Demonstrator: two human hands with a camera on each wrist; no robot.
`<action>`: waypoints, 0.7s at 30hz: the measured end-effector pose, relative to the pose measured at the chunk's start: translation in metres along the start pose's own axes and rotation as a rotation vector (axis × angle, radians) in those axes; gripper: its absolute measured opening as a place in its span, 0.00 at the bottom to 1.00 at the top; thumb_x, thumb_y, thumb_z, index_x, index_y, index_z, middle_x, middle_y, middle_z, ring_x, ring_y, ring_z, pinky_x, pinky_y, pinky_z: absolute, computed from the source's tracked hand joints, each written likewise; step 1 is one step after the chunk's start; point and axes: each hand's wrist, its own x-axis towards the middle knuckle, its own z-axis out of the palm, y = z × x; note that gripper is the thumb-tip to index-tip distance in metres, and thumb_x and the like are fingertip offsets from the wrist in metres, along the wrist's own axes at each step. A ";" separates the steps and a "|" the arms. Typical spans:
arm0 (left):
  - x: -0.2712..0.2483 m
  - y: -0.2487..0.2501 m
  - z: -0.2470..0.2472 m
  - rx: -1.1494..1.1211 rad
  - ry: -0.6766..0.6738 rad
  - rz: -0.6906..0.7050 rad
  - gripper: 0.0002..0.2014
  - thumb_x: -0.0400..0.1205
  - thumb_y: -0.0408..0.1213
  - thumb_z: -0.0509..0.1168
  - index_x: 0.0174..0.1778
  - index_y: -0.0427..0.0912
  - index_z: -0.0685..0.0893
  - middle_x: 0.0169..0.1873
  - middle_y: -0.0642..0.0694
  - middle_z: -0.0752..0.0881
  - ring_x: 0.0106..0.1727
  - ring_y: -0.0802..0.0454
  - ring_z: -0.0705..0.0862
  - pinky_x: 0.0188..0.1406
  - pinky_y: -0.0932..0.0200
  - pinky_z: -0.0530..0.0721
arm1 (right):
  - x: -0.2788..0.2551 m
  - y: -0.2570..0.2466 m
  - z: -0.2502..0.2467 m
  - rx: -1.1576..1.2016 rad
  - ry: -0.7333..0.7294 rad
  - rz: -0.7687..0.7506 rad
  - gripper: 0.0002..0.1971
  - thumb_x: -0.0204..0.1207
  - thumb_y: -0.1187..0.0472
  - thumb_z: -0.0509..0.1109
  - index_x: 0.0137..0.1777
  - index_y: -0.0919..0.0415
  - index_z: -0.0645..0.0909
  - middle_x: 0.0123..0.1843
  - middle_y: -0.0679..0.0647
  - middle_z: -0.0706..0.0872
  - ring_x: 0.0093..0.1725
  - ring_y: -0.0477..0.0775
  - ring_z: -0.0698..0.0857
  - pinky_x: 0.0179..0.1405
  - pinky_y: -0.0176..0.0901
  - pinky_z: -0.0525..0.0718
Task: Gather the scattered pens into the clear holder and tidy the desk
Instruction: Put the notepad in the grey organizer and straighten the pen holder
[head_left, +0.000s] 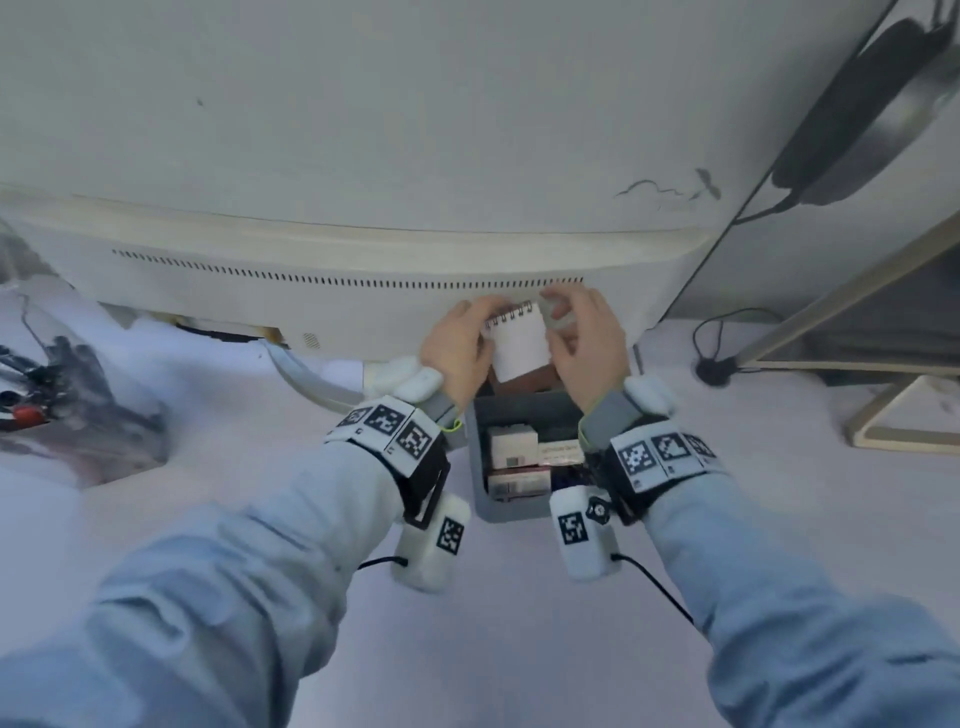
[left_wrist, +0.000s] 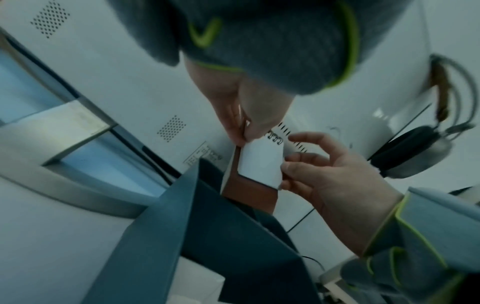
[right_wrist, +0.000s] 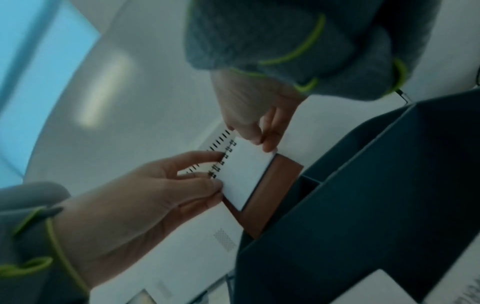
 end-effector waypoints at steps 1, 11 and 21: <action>0.003 -0.003 0.002 -0.001 0.014 0.006 0.24 0.74 0.21 0.57 0.65 0.42 0.76 0.61 0.37 0.81 0.56 0.39 0.82 0.57 0.48 0.81 | 0.001 0.000 0.003 -0.011 -0.007 -0.010 0.22 0.72 0.77 0.62 0.64 0.61 0.74 0.58 0.62 0.78 0.46 0.51 0.81 0.51 0.51 0.86; 0.001 -0.003 -0.006 0.108 0.071 0.244 0.21 0.76 0.21 0.58 0.64 0.39 0.79 0.56 0.30 0.82 0.47 0.37 0.85 0.41 0.50 0.84 | -0.008 -0.001 0.021 -0.068 0.126 -0.042 0.20 0.72 0.75 0.63 0.64 0.62 0.75 0.62 0.64 0.76 0.52 0.60 0.84 0.48 0.50 0.87; -0.024 -0.038 0.006 0.246 -0.106 0.128 0.22 0.72 0.22 0.54 0.61 0.31 0.80 0.53 0.32 0.87 0.50 0.28 0.84 0.50 0.41 0.86 | -0.026 0.001 0.037 -0.258 -0.160 -0.017 0.15 0.75 0.72 0.61 0.62 0.67 0.76 0.60 0.62 0.78 0.45 0.63 0.83 0.45 0.48 0.82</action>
